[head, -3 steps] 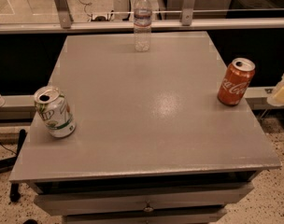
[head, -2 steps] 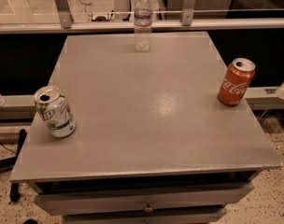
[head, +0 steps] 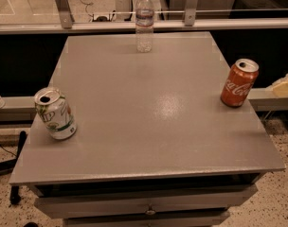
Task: Move coke can near water bottle
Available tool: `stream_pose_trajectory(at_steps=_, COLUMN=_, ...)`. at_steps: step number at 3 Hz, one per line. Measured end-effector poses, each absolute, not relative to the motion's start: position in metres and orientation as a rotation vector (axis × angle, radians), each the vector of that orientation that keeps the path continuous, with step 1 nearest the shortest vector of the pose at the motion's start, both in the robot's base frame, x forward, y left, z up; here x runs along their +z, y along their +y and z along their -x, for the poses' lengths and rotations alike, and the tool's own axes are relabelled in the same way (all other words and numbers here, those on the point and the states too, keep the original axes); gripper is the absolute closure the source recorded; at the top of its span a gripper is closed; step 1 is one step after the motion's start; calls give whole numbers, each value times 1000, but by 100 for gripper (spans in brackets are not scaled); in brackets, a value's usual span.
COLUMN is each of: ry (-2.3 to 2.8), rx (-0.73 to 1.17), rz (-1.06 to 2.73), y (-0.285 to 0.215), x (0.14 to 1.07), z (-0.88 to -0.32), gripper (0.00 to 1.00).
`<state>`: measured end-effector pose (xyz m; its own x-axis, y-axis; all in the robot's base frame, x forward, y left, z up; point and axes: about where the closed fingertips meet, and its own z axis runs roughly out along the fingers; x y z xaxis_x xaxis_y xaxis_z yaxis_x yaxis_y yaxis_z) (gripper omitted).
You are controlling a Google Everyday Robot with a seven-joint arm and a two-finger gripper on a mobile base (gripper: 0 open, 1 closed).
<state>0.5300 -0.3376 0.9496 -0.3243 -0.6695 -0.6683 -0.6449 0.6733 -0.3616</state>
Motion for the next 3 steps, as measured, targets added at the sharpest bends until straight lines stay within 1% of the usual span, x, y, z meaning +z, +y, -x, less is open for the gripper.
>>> stream_pose_trajectory(at_steps=2, ry=1976, rx=303, rz=826, y=-323, x=897, z=-555, gripper=0)
stream_pose_trajectory(at_steps=3, ry=1922, rx=453, rz=805, y=-300, x=877, z=-566, gripper=0)
